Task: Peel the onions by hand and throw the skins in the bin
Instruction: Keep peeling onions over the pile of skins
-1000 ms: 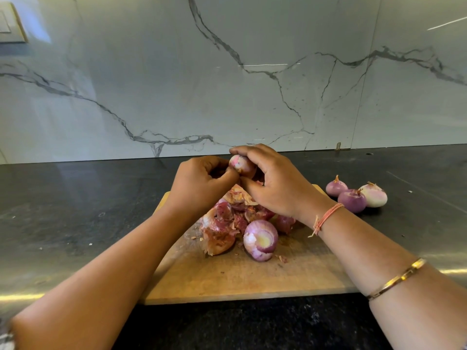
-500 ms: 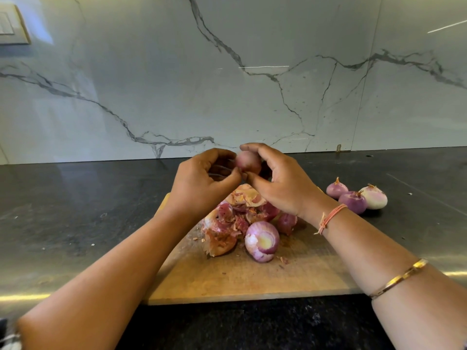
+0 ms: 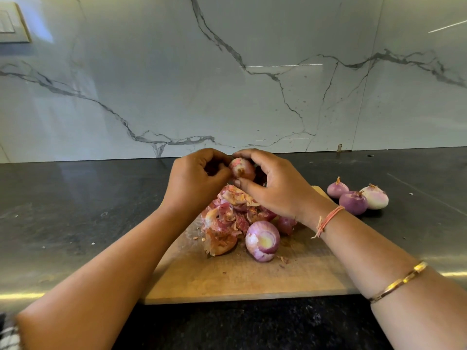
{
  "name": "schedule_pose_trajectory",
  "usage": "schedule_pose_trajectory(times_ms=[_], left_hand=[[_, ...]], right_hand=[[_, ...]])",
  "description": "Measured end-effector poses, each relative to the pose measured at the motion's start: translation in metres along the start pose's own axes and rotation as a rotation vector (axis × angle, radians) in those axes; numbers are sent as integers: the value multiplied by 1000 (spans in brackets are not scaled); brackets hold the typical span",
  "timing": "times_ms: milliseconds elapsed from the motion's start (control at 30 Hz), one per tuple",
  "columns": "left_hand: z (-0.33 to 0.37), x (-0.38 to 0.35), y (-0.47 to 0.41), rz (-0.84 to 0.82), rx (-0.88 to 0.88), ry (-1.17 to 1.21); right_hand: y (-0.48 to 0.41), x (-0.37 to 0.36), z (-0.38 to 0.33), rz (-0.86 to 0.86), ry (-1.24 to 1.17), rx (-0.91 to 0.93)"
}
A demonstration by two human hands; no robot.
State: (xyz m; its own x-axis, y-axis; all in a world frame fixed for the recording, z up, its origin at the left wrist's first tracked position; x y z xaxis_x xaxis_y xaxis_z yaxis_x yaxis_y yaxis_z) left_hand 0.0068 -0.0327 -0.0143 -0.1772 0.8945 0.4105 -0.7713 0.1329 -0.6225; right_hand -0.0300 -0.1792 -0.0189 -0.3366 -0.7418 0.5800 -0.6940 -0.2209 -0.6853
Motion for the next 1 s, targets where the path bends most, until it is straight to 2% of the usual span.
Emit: schedule_pose_trajectory(times_ms=[300, 467, 733, 900, 1000], left_hand=[[8, -5, 8, -90, -2, 129], [6, -5, 7, -41, -2, 123], [7, -1, 5, 43, -124, -25], [0, 1, 0, 93, -44, -13], [-6, 4, -3, 124, 21, 19]], right_hand=[[-1, 5, 6, 70, -12, -47], [-2, 2, 7, 57, 16, -19], [-2, 1, 5, 47, 21, -2], [-1, 3, 3, 63, -59, -50], [-1, 6, 4, 99, -205, -110]])
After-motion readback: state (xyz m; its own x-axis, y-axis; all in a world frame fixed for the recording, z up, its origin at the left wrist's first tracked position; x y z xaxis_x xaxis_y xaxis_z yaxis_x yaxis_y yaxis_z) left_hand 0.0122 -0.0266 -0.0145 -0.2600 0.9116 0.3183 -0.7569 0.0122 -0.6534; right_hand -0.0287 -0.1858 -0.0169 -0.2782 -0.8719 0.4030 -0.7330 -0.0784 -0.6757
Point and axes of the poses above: each hand's wrist, its own y-axis away from the middle knuckle, its own x-axis out of the back of the hand, z = x × y, the point moved 3 cm from there along -y, towards the middle knuckle, and after that the axes turned 6 degrees about x, right-handed, at the moved point
